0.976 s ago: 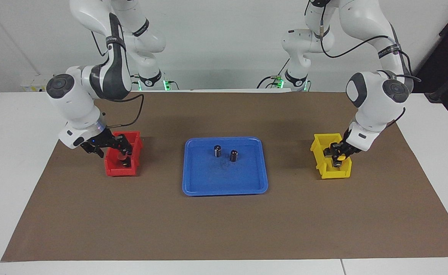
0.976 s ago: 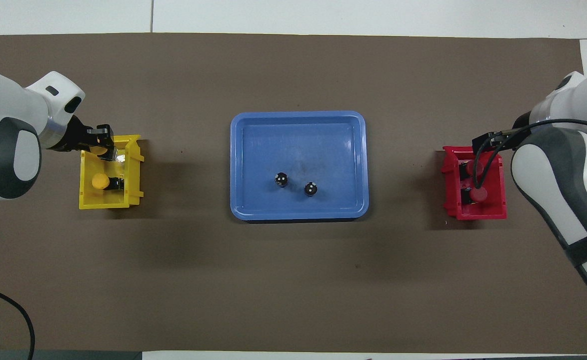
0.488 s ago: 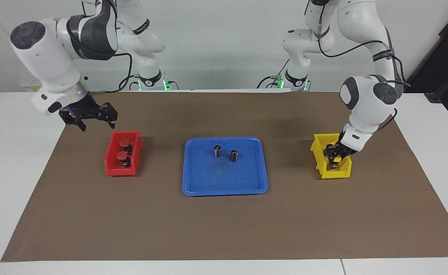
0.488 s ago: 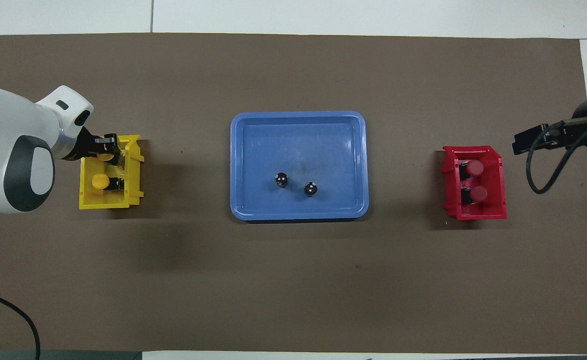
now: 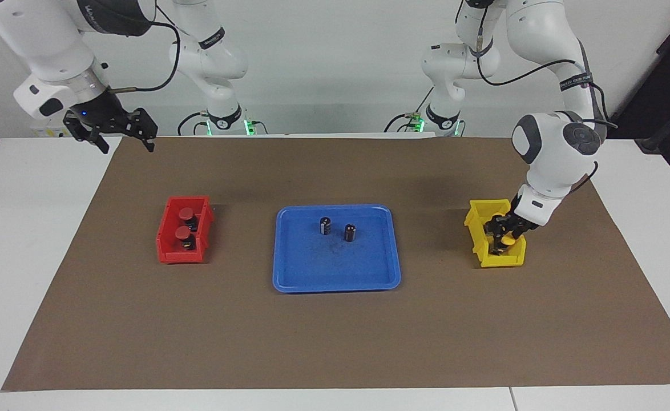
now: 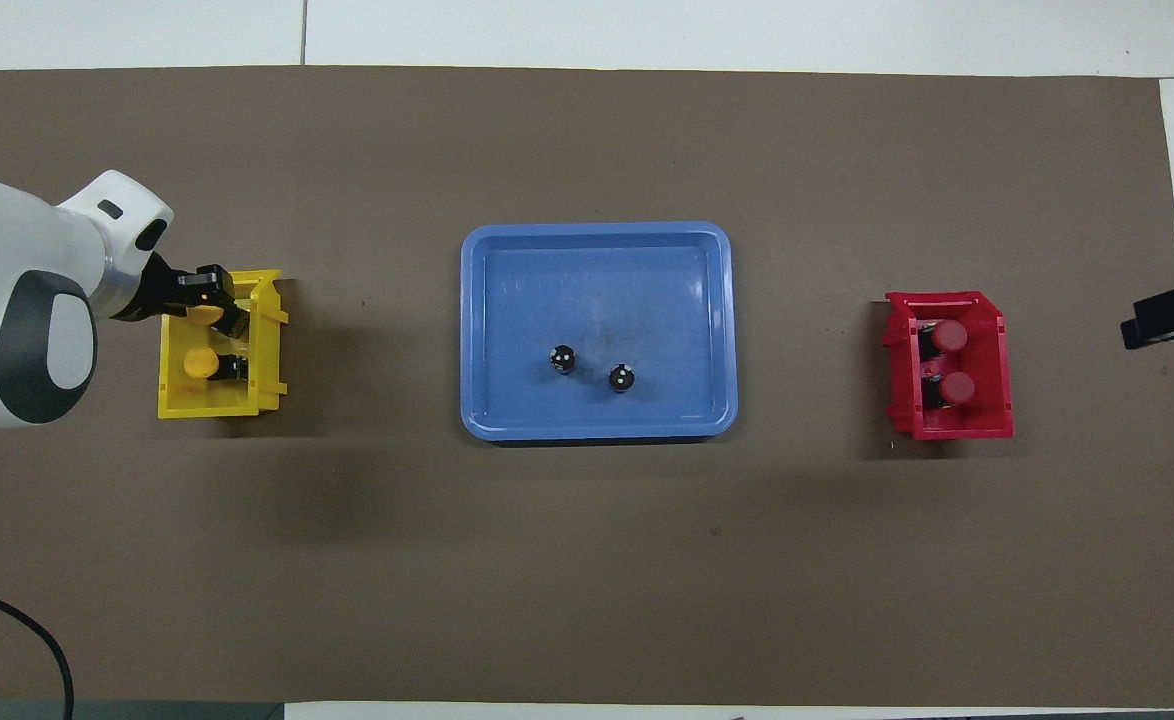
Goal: Sort red and yellow buttons by color
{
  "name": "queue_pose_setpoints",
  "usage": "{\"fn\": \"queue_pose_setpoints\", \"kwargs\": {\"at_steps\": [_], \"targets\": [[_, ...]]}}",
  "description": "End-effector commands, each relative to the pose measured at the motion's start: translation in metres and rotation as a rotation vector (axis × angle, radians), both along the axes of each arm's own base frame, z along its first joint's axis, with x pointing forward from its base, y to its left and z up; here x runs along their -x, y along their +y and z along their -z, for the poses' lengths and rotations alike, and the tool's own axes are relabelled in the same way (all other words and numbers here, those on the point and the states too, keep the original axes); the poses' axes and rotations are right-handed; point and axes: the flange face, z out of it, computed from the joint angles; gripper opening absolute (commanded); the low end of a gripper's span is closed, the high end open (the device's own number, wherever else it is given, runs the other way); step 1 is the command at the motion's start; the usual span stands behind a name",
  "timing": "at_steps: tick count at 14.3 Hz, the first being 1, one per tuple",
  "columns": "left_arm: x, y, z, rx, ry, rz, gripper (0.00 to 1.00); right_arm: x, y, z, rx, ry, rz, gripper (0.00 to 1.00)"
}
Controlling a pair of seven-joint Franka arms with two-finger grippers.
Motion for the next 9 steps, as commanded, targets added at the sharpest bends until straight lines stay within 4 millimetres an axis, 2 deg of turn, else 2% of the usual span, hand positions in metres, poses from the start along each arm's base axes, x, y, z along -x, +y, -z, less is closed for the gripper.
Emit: {"fn": "queue_pose_setpoints", "kwargs": {"at_steps": [1,2,3,4,5,7,9], "targets": [[0.007,0.003,-0.005,0.008,-0.016,0.005,0.58,-0.002,-0.018,-0.003,0.001,0.016,0.045,1.0],[0.005,0.001,-0.008,0.009,-0.017,0.002,0.63,0.001,-0.019,-0.002,-0.002,0.04,0.05,1.0],[0.003,-0.003,-0.015,0.01,-0.023,0.009,0.74,0.003,-0.018,-0.001,-0.003,0.055,0.054,1.0],[0.0,-0.007,-0.024,0.011,-0.032,0.015,0.9,0.003,-0.022,-0.003,0.001,0.041,0.059,1.0],[-0.003,-0.008,-0.038,0.012,-0.032,0.024,1.0,0.001,-0.022,-0.003,0.007,0.028,0.055,1.0],[-0.005,-0.003,-0.077,0.012,0.002,0.044,1.0,-0.001,-0.018,-0.003,0.01,0.022,0.048,1.0],[0.01,0.002,-0.124,0.015,0.006,0.097,1.0,0.001,-0.012,-0.005,0.01,0.015,0.039,1.0]]}}
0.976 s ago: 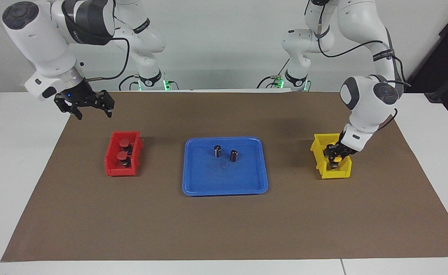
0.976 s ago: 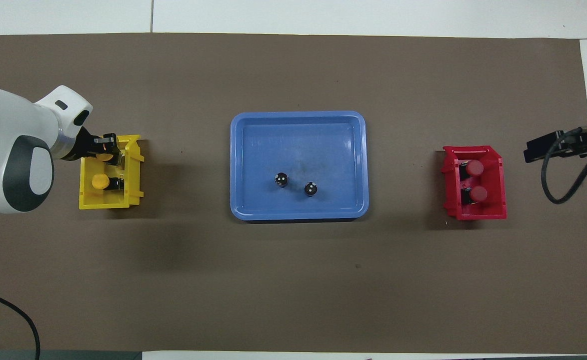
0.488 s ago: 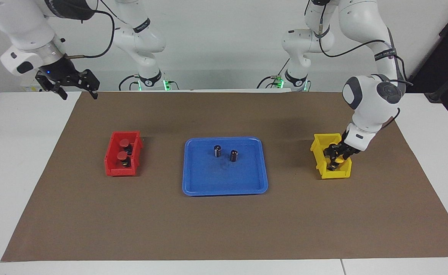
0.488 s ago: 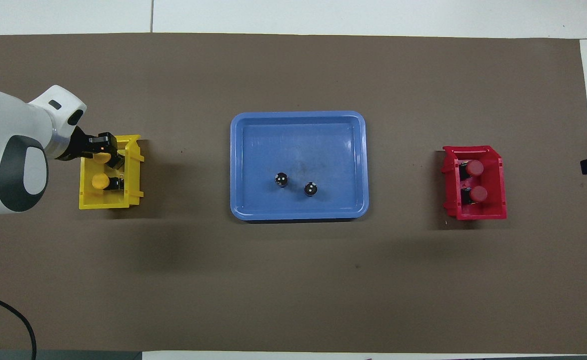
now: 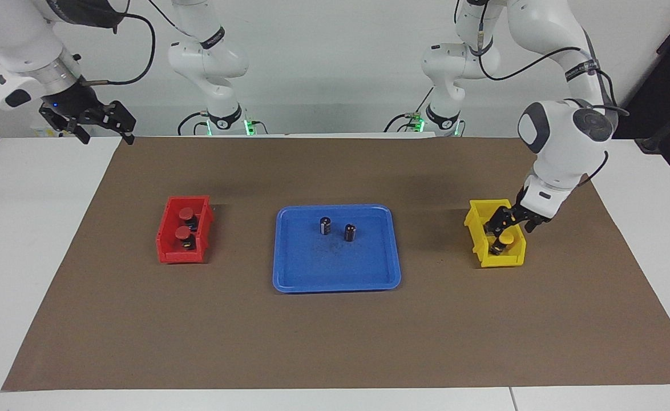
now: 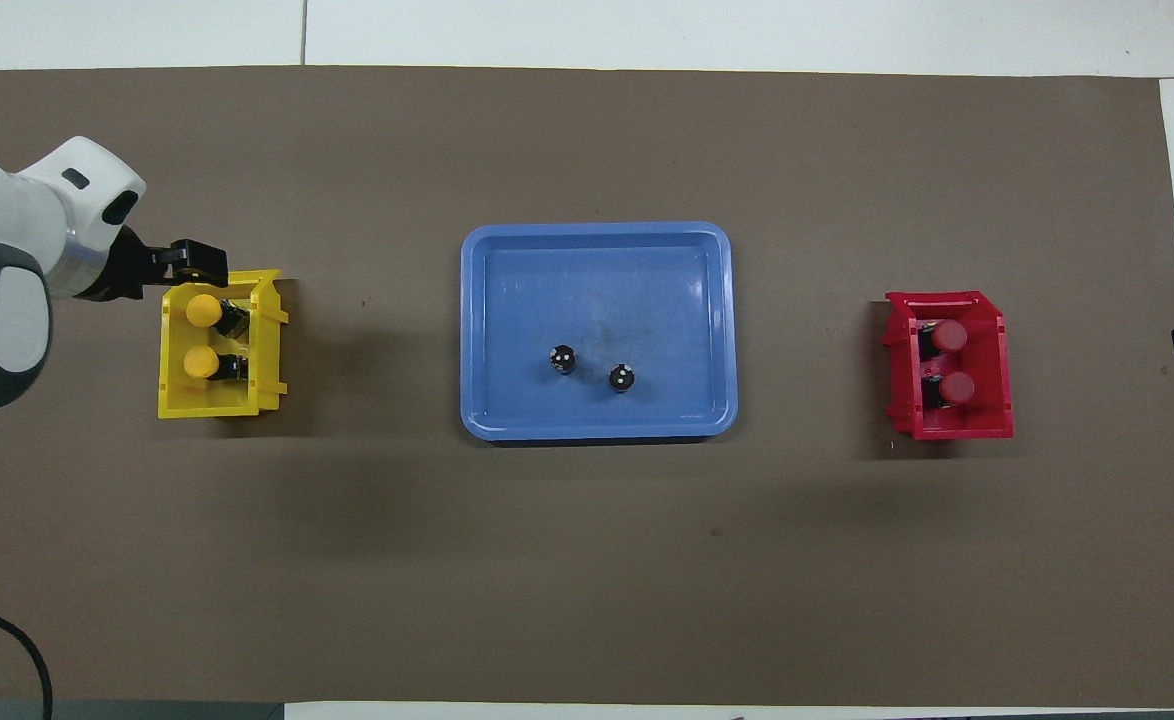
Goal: Sort red and yellow buttons by color
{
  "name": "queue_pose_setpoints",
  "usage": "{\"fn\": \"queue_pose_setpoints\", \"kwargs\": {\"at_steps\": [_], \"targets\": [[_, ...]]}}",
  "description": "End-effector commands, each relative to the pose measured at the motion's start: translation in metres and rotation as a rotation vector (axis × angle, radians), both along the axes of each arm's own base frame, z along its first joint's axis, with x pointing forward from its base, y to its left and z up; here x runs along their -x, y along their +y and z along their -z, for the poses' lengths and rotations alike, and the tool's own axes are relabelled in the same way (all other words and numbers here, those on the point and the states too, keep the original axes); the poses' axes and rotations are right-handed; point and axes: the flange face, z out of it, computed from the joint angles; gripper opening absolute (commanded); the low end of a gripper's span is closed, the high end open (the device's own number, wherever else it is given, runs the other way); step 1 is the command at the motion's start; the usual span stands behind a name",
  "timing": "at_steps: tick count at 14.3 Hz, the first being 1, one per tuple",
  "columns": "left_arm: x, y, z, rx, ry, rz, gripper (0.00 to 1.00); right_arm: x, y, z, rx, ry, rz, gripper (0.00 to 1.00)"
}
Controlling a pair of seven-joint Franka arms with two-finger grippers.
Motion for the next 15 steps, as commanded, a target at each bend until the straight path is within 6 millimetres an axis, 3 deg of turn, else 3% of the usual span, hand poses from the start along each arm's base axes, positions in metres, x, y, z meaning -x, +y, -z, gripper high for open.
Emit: {"fn": "queue_pose_setpoints", "kwargs": {"at_steps": [1,4,7,15], "targets": [[0.026,0.006,-0.069,0.014,-0.009,0.043,1.0,-0.002,0.004,-0.005,0.016,-0.009,0.007,1.0],[0.055,0.001,-0.121,0.016,0.033,0.067,1.0,-0.002,0.008,-0.004,0.015,-0.004,-0.002,1.0],[0.062,0.0,-0.161,0.013,0.047,0.068,1.0,-0.002,0.009,-0.004,0.014,-0.007,-0.001,1.0],[0.064,0.01,-0.165,0.006,0.054,0.058,1.0,-0.003,0.004,-0.003,0.069,-0.019,-0.007,1.0]]}}
